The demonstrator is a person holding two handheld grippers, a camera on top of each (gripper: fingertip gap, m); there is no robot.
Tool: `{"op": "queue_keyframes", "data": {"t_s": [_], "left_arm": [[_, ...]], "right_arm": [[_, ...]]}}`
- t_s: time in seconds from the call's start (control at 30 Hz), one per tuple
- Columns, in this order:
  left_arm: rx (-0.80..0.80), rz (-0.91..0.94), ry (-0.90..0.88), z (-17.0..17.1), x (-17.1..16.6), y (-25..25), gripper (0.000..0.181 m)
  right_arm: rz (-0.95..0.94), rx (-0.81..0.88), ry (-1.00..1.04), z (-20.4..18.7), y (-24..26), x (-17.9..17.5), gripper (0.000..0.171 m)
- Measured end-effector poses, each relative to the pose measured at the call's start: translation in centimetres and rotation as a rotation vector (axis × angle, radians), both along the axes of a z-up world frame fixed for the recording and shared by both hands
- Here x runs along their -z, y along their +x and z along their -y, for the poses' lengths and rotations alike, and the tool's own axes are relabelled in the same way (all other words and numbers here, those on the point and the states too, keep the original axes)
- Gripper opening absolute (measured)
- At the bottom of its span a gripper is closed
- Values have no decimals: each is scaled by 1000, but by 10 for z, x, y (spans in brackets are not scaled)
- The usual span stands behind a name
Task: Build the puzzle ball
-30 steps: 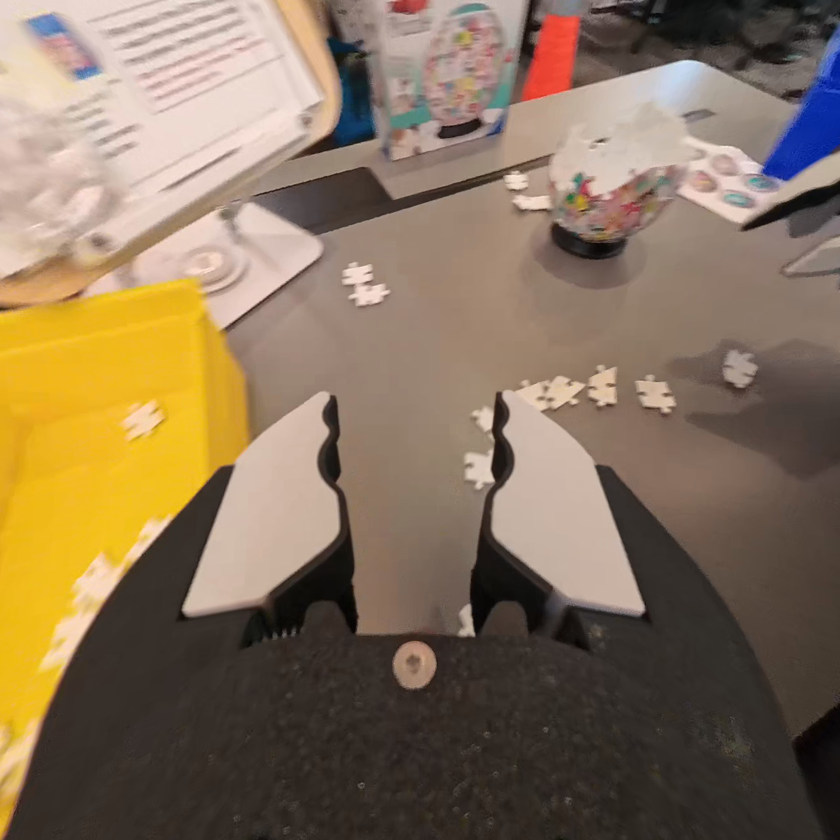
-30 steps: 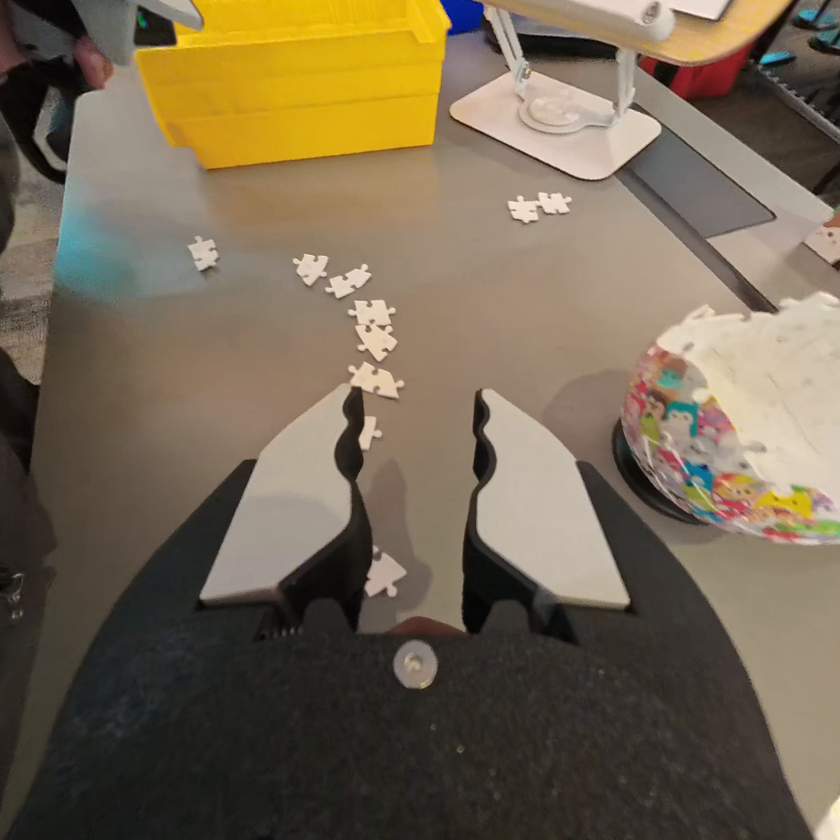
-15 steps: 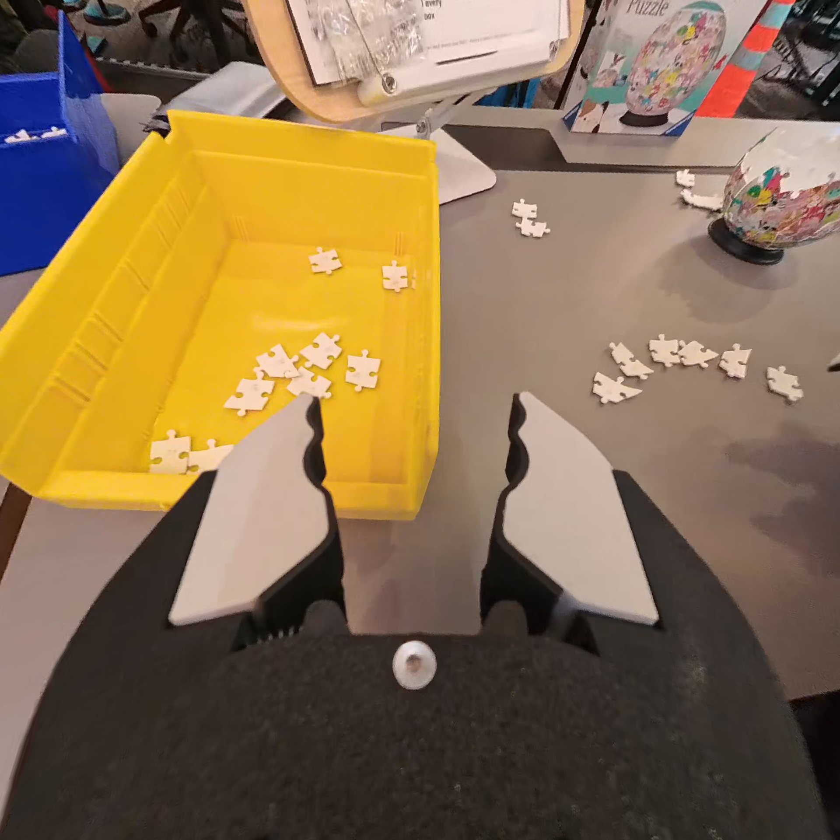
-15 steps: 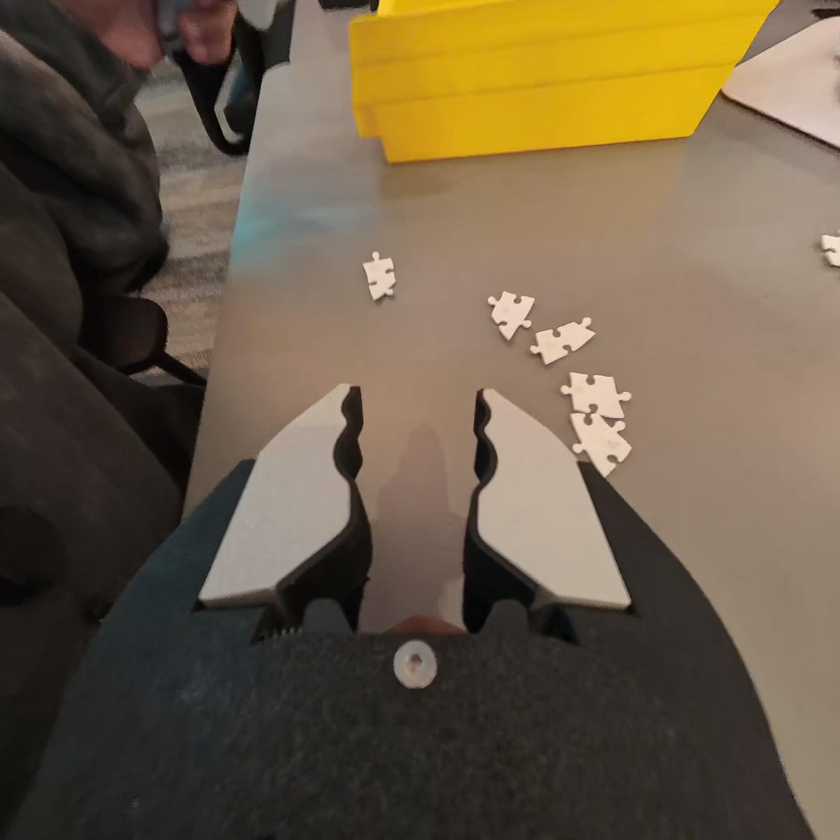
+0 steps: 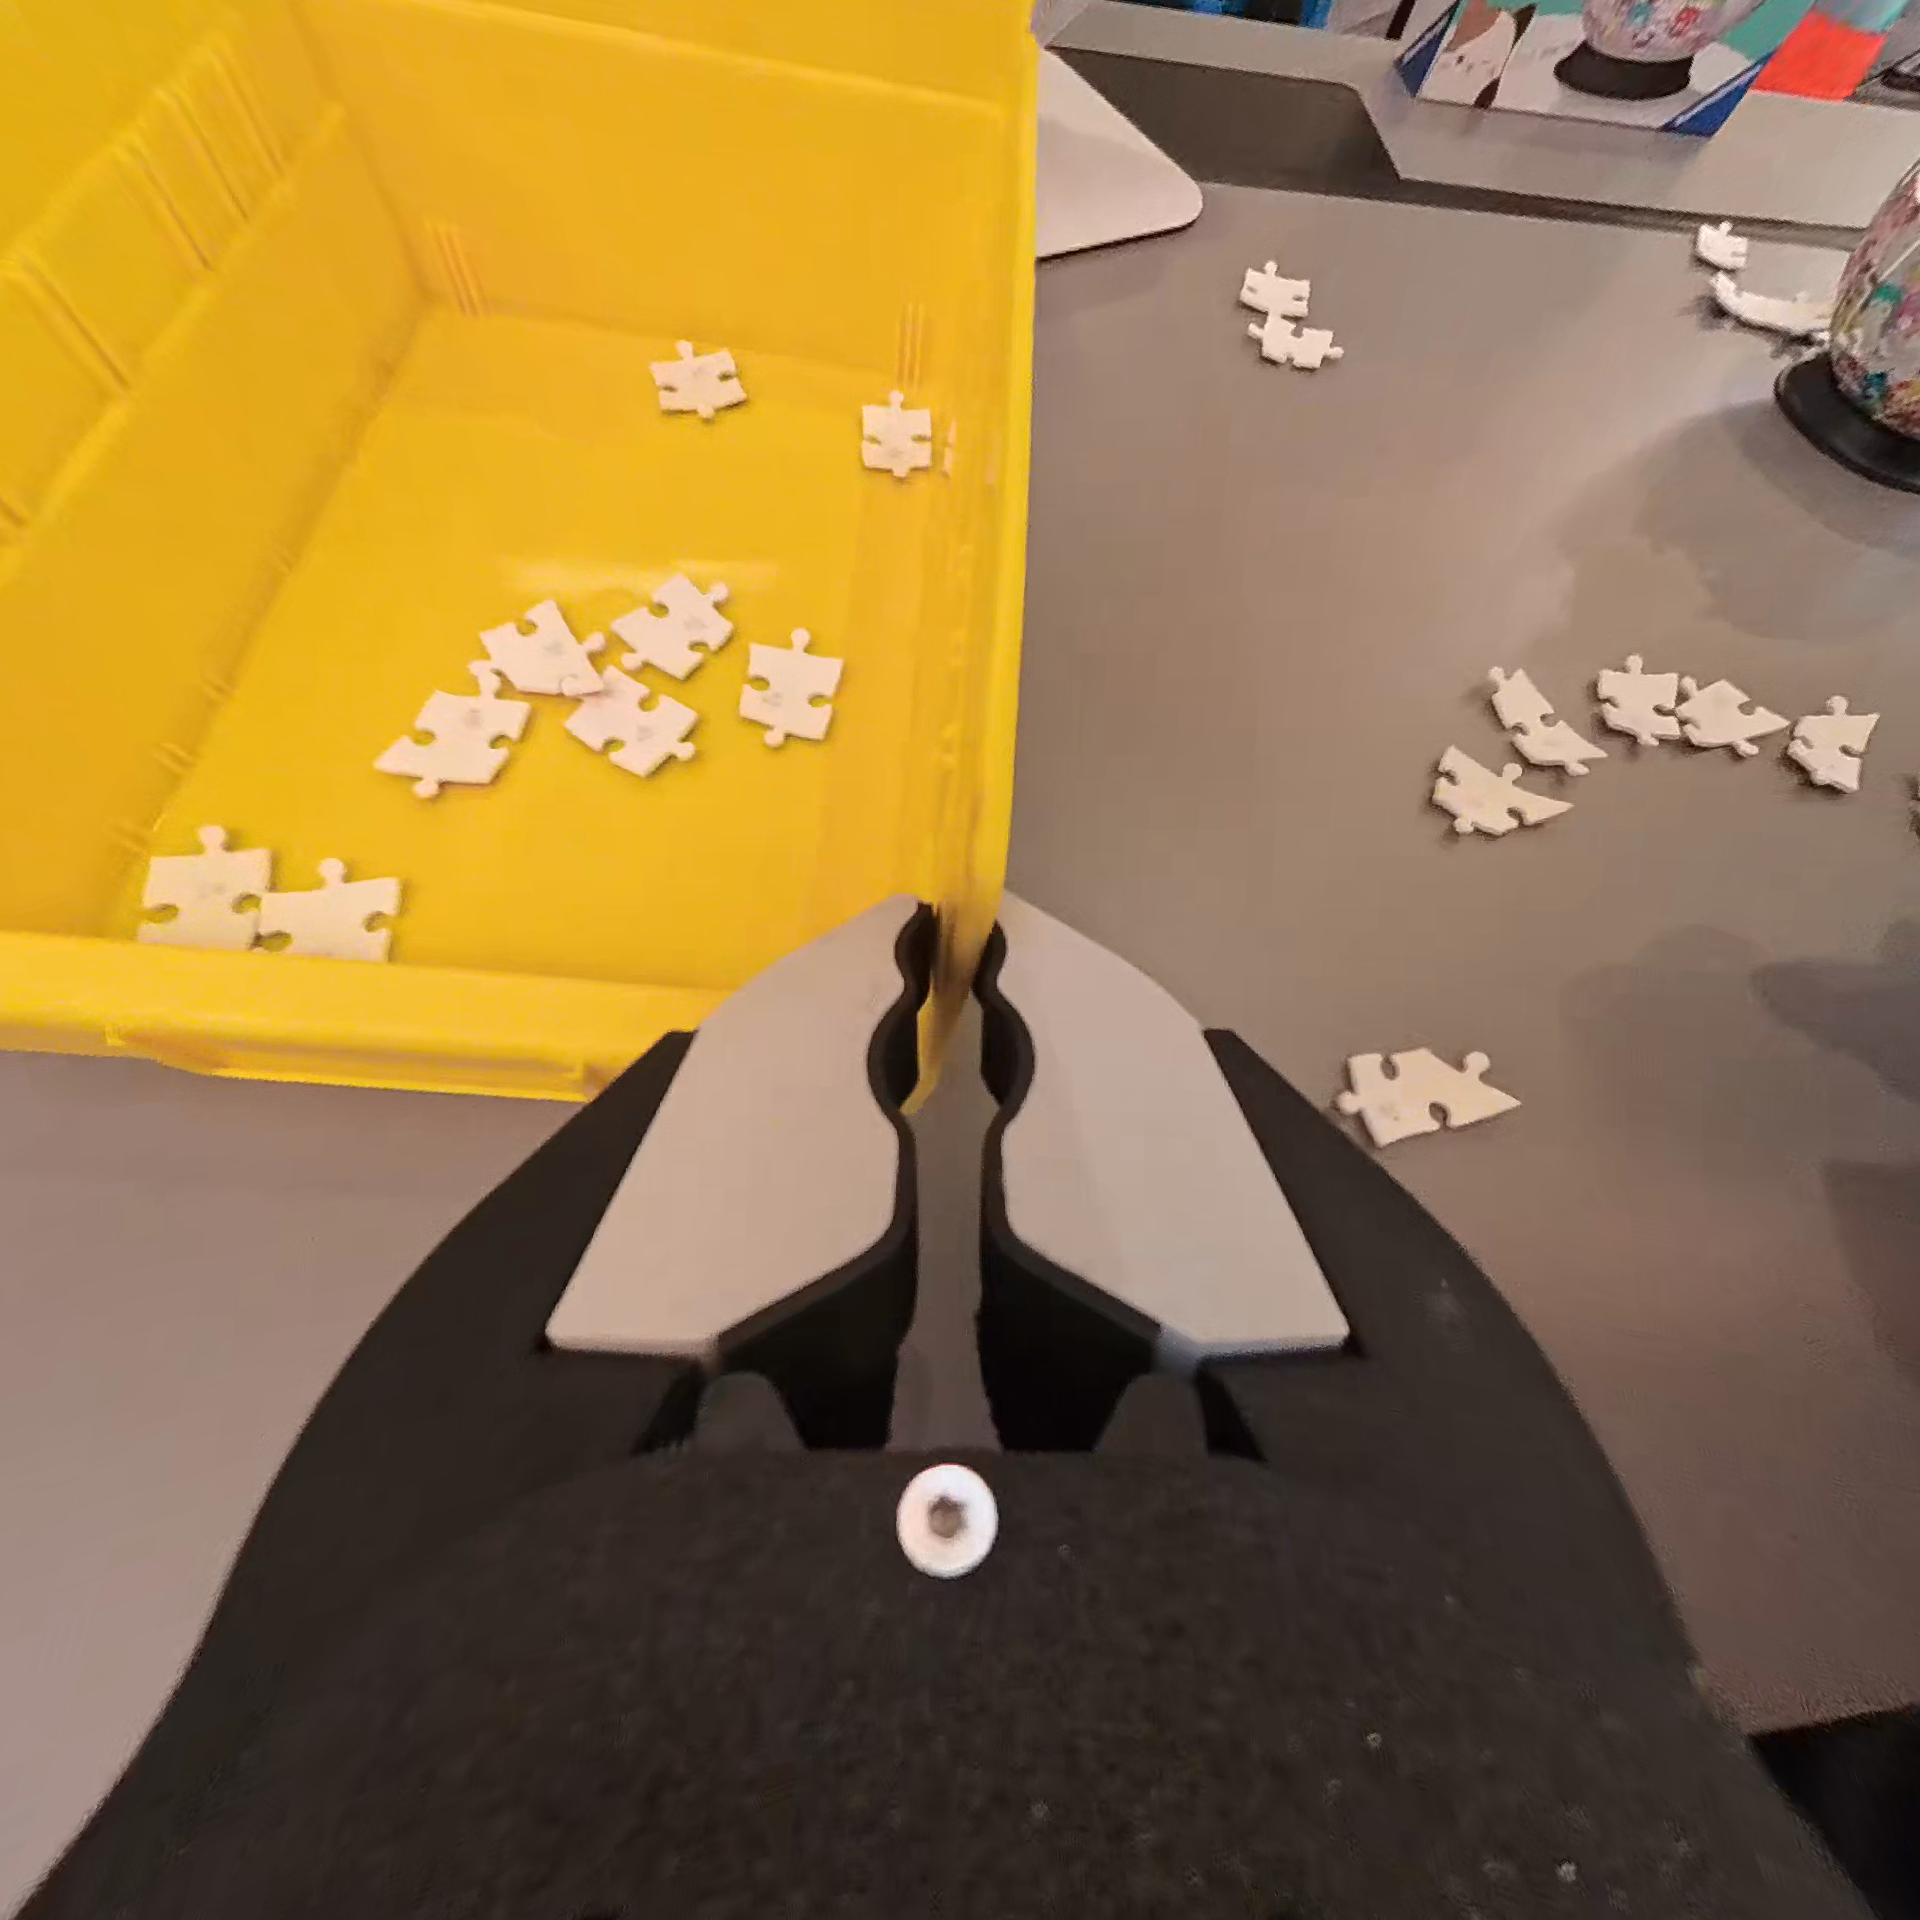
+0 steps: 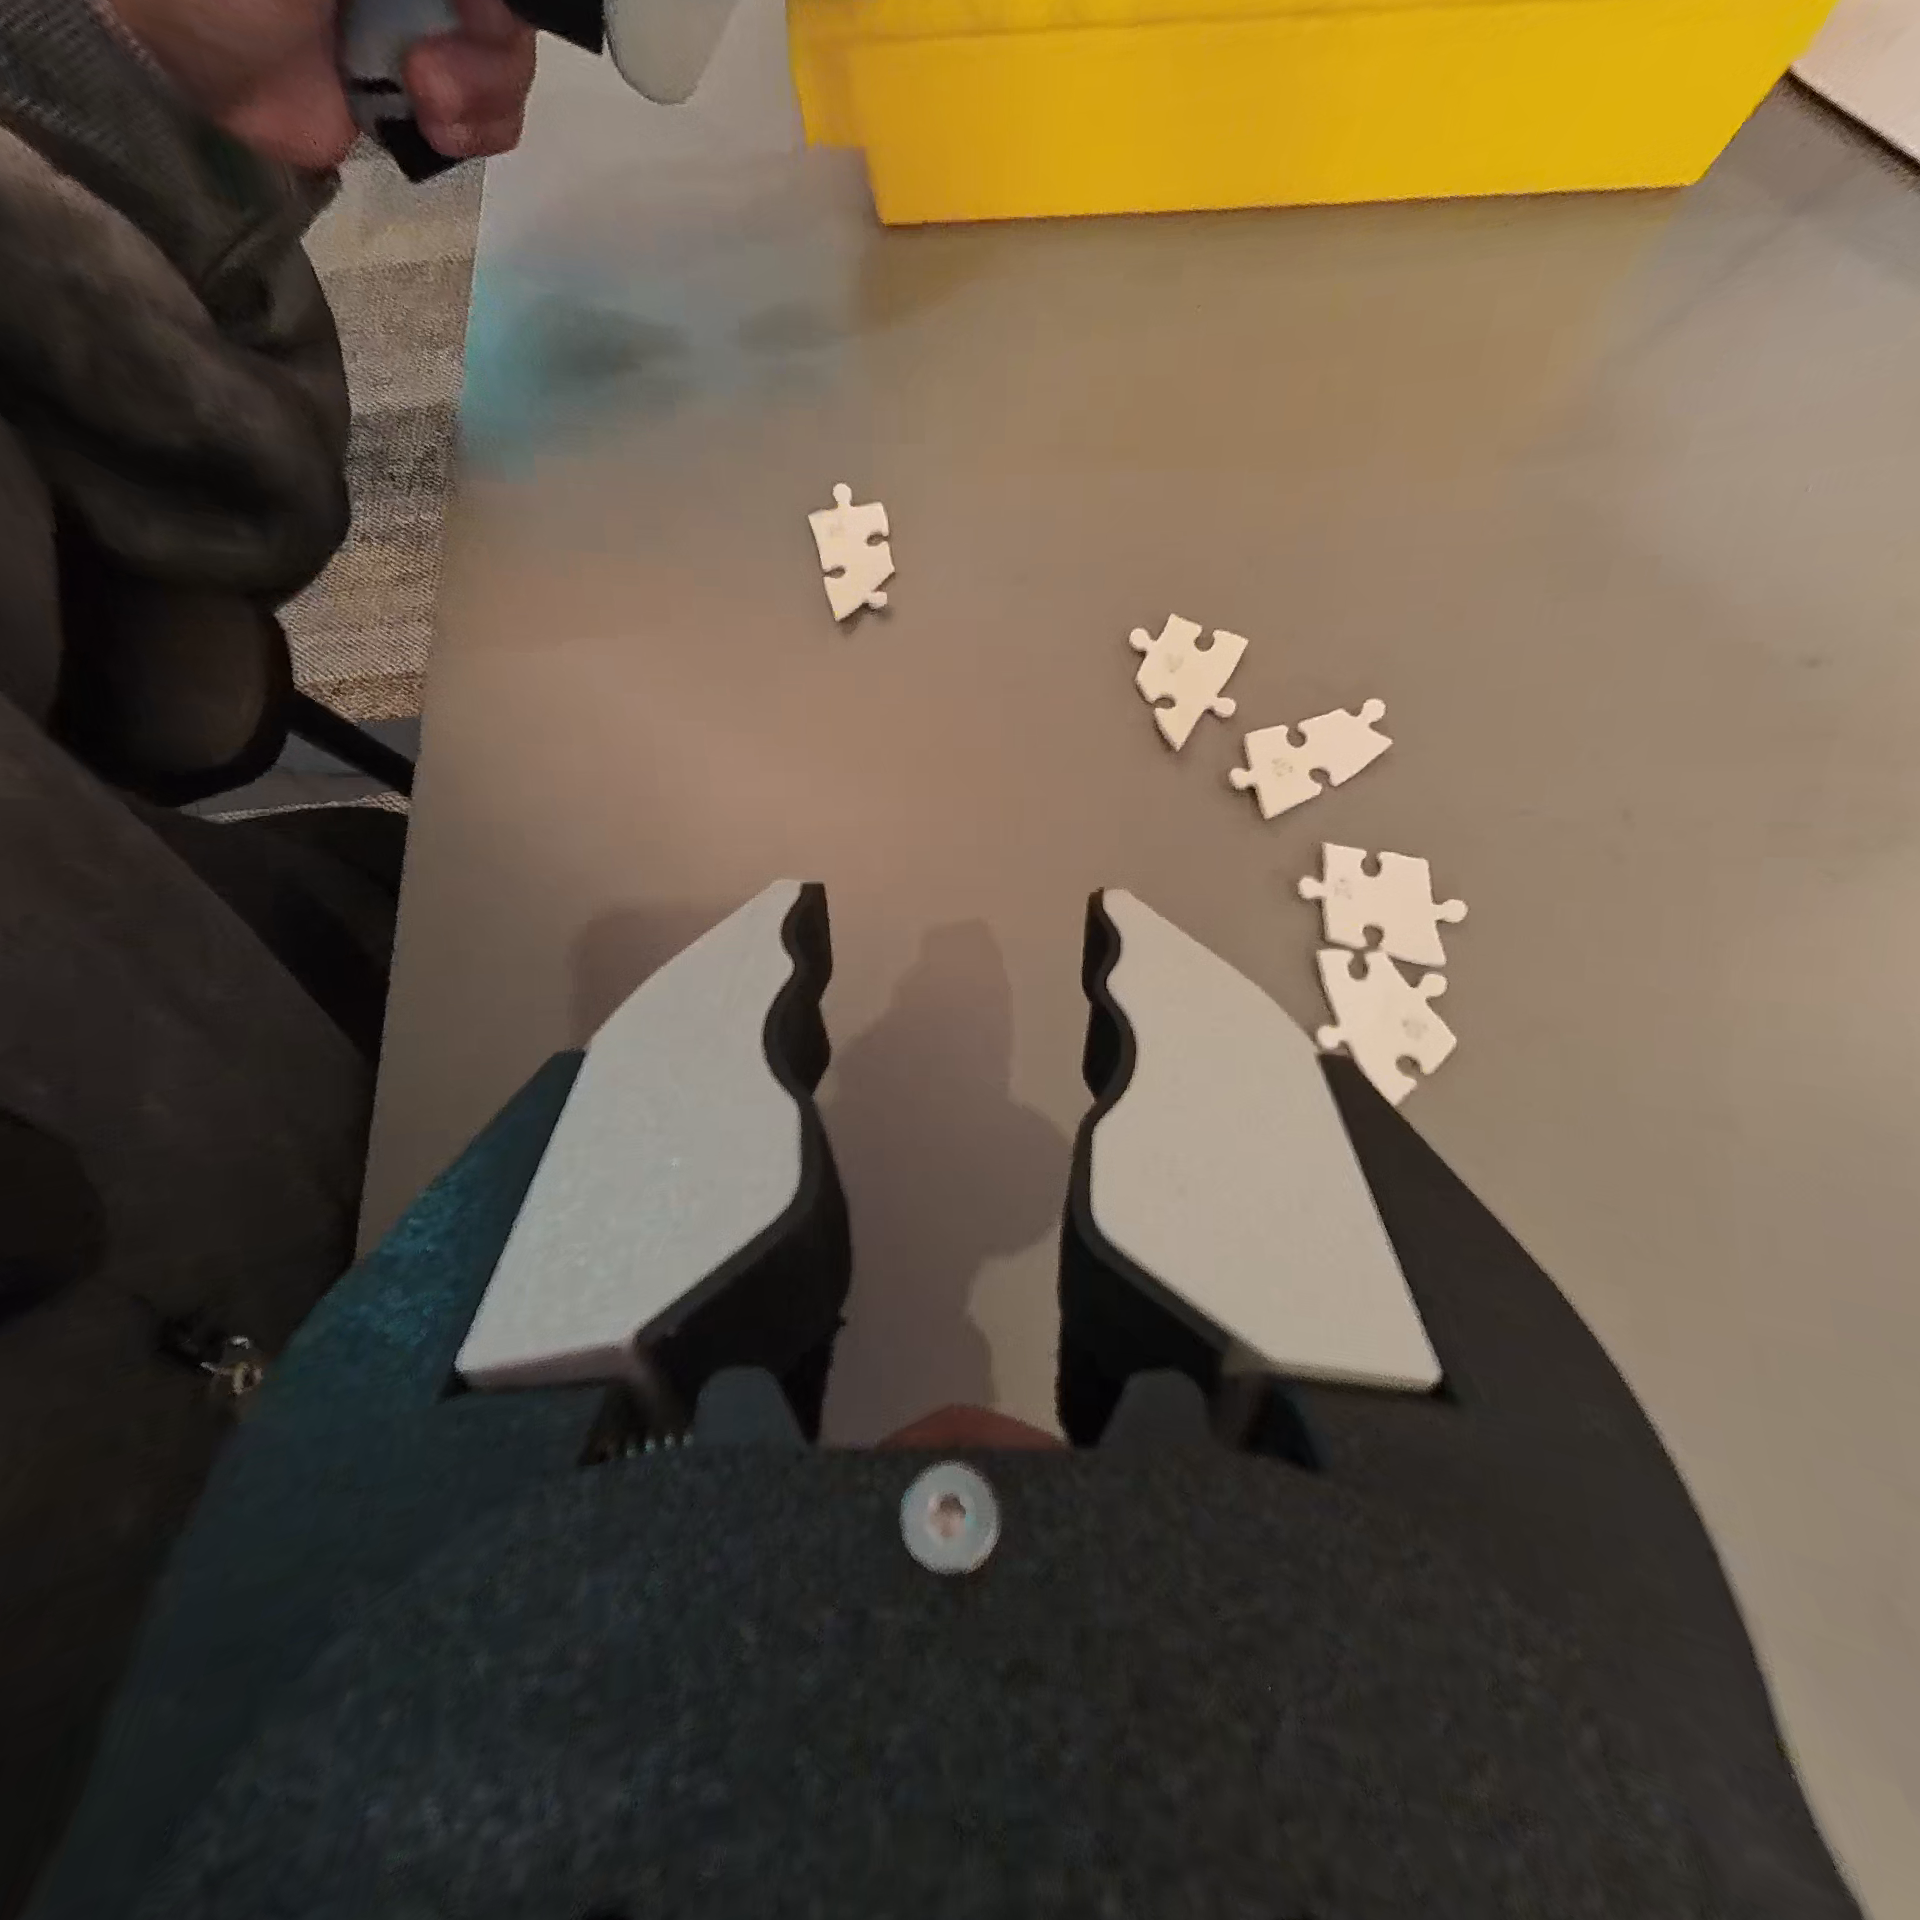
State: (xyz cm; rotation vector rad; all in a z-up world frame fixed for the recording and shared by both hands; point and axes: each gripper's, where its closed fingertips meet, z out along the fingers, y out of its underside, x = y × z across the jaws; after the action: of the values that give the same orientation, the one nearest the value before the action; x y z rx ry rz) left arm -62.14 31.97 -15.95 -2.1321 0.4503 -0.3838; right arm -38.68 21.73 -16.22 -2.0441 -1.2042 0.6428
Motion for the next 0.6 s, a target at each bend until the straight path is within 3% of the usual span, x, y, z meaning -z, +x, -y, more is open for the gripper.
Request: {"op": "queue_keyframes", "data": {"t_s": [0.27,0.37,0.5,0.6], "left_arm": [[69,4,-4,5,0,43,10],[153,79,-10,11,-10,53,30],[275,137,115,4,-64,33,48],[348,-26,41,-29,-61,6,58]], "right_arm": [[28,-43,-30,-3,-24,7,47],[28,-43,-38,-2,-23,9,47],[8,-32,-35,-3,-17,6,46],[-16,-26,-27,-4,-14,3,46]]}}
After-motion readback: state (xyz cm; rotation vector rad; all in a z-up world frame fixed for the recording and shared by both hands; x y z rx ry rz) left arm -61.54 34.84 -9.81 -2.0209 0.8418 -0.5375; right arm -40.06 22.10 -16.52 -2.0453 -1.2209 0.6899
